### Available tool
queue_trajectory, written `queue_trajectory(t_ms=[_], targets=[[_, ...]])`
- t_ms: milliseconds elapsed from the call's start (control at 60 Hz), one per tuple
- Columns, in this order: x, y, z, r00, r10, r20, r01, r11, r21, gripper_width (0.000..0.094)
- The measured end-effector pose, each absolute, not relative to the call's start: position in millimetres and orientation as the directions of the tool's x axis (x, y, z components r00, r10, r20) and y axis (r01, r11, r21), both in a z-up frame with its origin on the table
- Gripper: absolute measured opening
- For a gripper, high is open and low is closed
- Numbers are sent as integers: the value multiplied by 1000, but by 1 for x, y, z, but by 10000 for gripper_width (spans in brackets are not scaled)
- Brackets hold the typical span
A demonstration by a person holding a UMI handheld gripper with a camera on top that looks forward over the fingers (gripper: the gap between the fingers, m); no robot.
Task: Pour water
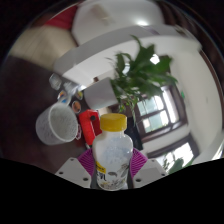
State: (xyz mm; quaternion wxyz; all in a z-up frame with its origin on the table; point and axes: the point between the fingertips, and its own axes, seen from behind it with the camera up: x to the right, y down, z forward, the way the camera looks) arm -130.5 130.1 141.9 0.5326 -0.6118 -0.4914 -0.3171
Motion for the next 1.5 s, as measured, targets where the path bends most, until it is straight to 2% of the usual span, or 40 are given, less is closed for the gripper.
queue_trajectory(t_ms=[17, 117, 150, 283, 433, 550, 567, 600, 650, 767, 900, 983, 1017, 1033, 1050, 1067, 1283, 1500], targets=[[-131, 131, 133, 378, 257, 889, 917, 27, -397, 424], [-125, 130, 147, 682, 343, 646, 697, -36, -716, 426], [-130, 128, 142, 760, 351, 546, 600, -59, -798, 424], [-126, 121, 124, 883, 396, 253, 334, -150, -930, 422], [-104, 129, 98, 917, 386, 102, 201, -226, -953, 426], [-89, 127, 72, 928, 364, 77, 180, -260, -949, 424], [-86, 126, 66, 930, 360, 76, 182, -270, -945, 456], [-85, 128, 68, 933, 355, 60, 153, -238, -959, 426], [-80, 127, 64, 938, 346, 32, 124, -246, -961, 425], [-79, 123, 67, 940, 341, 17, 103, -236, -966, 425], [-76, 120, 69, 944, 329, 3, 83, -229, -970, 542], [-74, 116, 66, 948, 319, -8, 77, -254, -964, 579], [-73, 111, 66, 948, 317, -19, 70, -267, -961, 625], [-73, 108, 68, 949, 314, -24, 65, -268, -961, 700], [-72, 105, 70, 950, 310, -27, 59, -267, -962, 701], [-70, 101, 72, 952, 305, -30, 55, -265, -963, 773], [-41, 13, 81, 976, 215, -46, 19, -291, -956, 798], [-27, -75, 116, 987, 140, -73, -31, -284, -958, 813]])
